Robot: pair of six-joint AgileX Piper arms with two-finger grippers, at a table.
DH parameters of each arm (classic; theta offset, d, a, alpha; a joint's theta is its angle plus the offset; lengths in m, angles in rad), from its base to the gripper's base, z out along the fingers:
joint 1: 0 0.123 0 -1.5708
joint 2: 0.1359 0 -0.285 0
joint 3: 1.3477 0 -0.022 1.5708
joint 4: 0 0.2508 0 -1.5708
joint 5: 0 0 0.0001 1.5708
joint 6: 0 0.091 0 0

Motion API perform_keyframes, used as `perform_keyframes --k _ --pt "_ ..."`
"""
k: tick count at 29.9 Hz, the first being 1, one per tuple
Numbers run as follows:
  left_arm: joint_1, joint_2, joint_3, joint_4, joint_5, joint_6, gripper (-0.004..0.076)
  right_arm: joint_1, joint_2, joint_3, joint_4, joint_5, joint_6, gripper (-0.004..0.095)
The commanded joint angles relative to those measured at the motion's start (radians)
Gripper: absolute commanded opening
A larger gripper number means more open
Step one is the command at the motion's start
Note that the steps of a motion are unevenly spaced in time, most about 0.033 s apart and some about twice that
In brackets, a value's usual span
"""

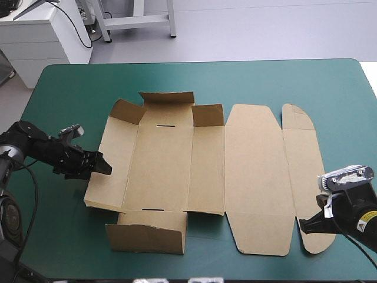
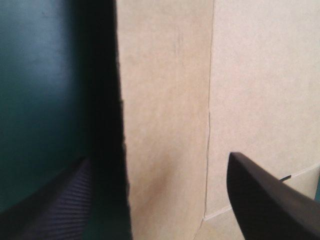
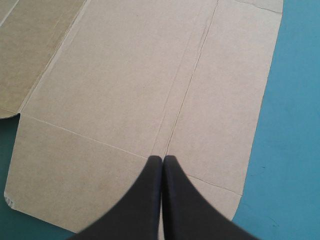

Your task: Fold the box

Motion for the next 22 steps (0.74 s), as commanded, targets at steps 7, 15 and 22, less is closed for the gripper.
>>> perform_keyframes --k 7,15,22 --pt "-0.037 -0.034 -0.016 0.002 0.090 -0.062 0.0521 -0.006 0.002 -0.026 0.000 -0.059 -0.009 -0.0020" --pt "-0.080 -0.034 0.015 0.001 0.090 -0.062 0.0410 -0.006 0.002 -0.026 0.000 -0.059 -0.009 -0.0019" --pt "-0.076 -0.034 0.015 -0.021 0.063 -0.057 0.0191 -0.006 0.002 -0.026 0.008 -0.059 -0.009 -0.0019"
